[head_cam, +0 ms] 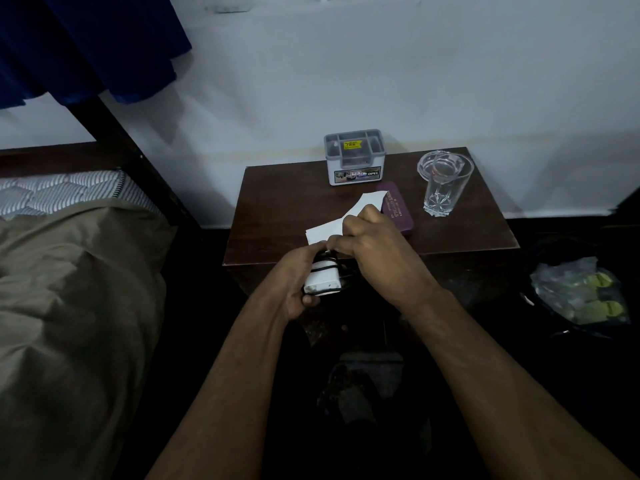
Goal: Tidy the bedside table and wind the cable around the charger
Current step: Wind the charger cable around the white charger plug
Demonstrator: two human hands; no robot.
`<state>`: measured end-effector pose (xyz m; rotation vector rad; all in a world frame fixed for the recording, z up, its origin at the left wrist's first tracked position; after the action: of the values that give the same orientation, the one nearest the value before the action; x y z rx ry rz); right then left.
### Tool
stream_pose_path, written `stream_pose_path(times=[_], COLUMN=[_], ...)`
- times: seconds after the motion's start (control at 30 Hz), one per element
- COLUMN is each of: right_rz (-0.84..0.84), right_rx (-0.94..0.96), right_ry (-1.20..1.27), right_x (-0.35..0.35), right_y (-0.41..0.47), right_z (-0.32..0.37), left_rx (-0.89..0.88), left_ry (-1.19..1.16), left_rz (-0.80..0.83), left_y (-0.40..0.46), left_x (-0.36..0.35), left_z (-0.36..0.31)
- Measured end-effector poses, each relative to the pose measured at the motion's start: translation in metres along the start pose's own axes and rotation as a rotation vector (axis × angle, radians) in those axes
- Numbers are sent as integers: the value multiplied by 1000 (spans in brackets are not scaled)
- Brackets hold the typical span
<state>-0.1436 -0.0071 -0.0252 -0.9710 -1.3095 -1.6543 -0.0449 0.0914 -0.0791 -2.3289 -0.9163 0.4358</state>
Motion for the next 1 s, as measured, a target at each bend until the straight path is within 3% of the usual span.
stream_pose_path(times=[0.37,0.5,0.7,0.9,1.0], right_rz=[-86,28,149,2,-29], right_rx=[-114,-12,-141,-92,-180], right_ry=[-58,-16,363,111,144], right_x=[-7,-5,-3,-1,-6], right_y=[-2,-3,-12,-10,-10], right_z=[7,3,-10,-3,0], left_rx=[-26,-42,-85,-132,-180], left_ry=[-146,-92,0,46,82], left_rz=[40,9,-2,-19,-42], left_y=[2,1,2,3,4], left_x=[5,8,7,-5,-5], left_z=[-6,-5,-5,-6,-8])
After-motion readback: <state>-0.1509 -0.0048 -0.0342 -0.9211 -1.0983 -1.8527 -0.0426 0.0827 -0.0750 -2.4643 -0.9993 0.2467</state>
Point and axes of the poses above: each hand's wrist, its own y-axis towards the middle knuckle, its own x-axis out of the back of the hand, z = x × y, the point moved 3 cm from there along y, towards the middle knuckle, and after that the axes turned 1 degree about x, right-handed, at the moved point
